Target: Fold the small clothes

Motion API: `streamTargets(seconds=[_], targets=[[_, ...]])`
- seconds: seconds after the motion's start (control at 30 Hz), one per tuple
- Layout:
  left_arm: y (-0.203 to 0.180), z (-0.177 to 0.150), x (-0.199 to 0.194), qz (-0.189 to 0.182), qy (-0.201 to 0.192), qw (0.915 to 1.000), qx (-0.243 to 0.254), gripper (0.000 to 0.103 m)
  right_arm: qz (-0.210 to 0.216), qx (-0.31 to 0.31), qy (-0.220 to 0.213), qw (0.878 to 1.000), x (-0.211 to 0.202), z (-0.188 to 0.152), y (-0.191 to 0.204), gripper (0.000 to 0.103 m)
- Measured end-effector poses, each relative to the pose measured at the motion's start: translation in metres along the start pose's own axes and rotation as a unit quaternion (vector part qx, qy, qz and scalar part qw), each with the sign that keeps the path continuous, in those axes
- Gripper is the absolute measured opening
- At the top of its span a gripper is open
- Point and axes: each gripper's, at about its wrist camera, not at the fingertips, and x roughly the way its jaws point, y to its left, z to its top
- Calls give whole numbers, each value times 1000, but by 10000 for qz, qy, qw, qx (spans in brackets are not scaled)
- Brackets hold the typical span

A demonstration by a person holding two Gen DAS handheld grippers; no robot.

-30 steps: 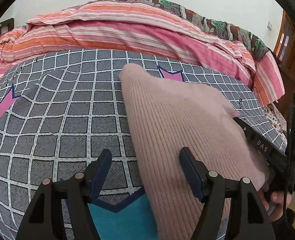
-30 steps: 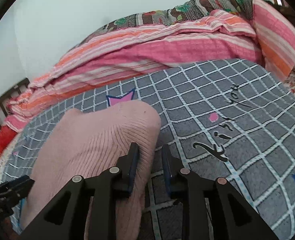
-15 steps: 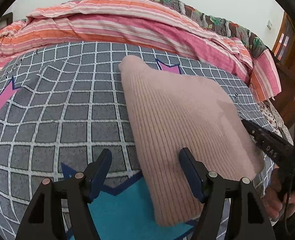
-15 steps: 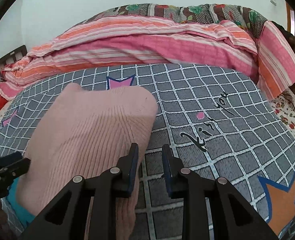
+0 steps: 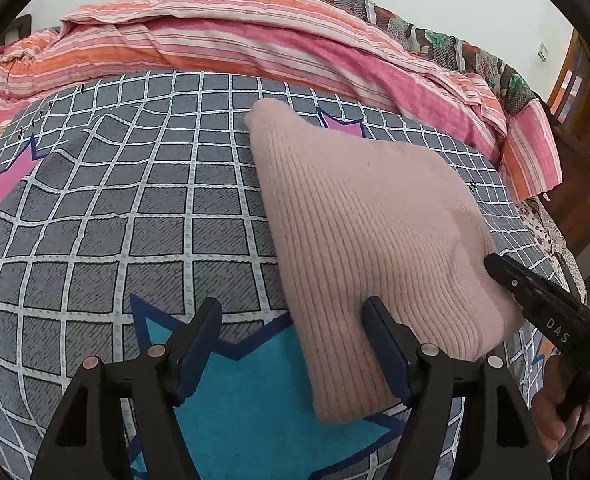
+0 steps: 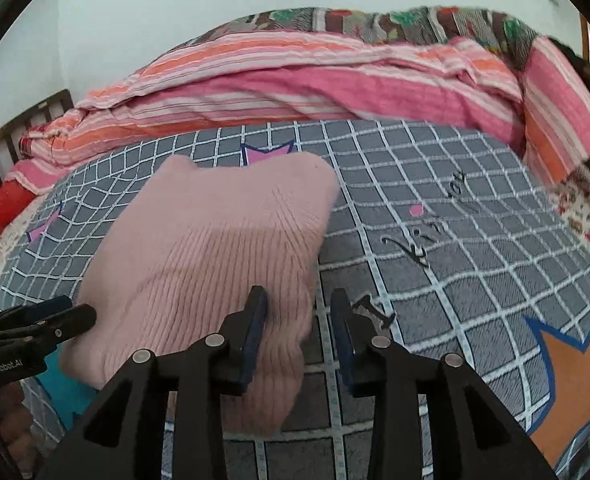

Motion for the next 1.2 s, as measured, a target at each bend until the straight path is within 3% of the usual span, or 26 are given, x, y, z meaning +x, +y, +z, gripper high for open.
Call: streamTargets(seconds=[0.27,0.43,0.7,0.83,0.87,0.93,0.97,1.2], targets=[[0,-3,-13,165,-91,9998,109,72,-139,-67,187,9997,-11,-5,0,32],[-4,-6,-30,370,-187,9989,221,70,-319,-150,157,9993,-30,-5,3,37],[-8,-16,-73,606,-454,9969,190,70,-431,-24,34,9991,-76,-12,-1,53],[-8,-24,-102,770,-568,9953,165,74,-422,-43,-10,9991,-103,-17,-2,53],[-8,-25,-108,774,-579,9952,142,74,-451,-38,-58,9990,-111,-17,-2,56],[-10,-27,-121,814,-604,9947,166,78,-510,-23,-155,9986,-125,-17,-3,70],[-12,-28,-127,847,-626,9942,210,79,-524,-18,-233,9984,-133,-18,-4,82],[-28,-35,-162,1031,-822,9906,349,83,-692,-206,-580,9957,-174,-22,-5,98]])
